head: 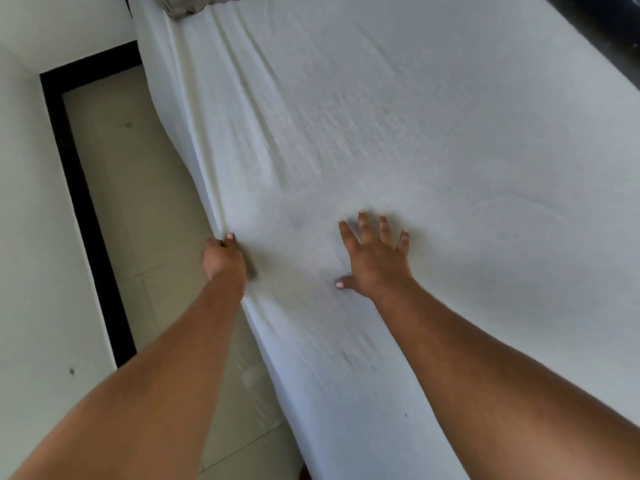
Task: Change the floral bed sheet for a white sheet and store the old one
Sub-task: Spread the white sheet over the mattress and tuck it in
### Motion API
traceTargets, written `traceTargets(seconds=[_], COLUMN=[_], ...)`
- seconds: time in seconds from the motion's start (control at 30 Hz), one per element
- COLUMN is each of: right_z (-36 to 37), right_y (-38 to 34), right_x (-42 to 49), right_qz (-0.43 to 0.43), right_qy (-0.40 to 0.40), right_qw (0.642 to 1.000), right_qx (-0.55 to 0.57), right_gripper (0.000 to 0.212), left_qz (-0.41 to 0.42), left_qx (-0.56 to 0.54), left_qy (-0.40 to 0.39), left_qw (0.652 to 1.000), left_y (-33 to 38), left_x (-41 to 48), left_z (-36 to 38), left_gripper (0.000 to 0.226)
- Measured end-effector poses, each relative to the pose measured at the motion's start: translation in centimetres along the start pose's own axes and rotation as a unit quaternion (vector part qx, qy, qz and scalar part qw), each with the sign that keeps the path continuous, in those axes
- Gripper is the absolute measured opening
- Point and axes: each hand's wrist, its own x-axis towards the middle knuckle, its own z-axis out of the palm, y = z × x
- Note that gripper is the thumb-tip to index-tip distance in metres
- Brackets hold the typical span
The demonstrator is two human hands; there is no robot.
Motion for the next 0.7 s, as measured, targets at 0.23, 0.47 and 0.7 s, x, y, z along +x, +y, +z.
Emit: traceTargets(seconds=[0.23,0.47,0.7], right_z=[0.5,0.5,0.8], right_y=[-0.6,-1.3,-1.0], right_x=[0.8,1.2,1.6], right_qz=[0.007,0.019,0.014], right_qy=[-0.061,-0.077,-0.074], right_qw=[0.998,0.996,0.996], right_qx=[-0.021,-0.042,-0.053], right_gripper=[0.12,0.119,0.122], left_qz=[-0.012,0.027,0.067], left_qx=[0.014,0.011,-0.041], left_qy=[0.046,0.065,-0.172], left_qw=[0.999,0.997,0.982], left_y=[-2.6,0.3,-0.6], left_x=[0.2,1.5,1.4], left_z=[-1.6,-0.5,1.9], left_gripper=[0.03,0.05,0.082])
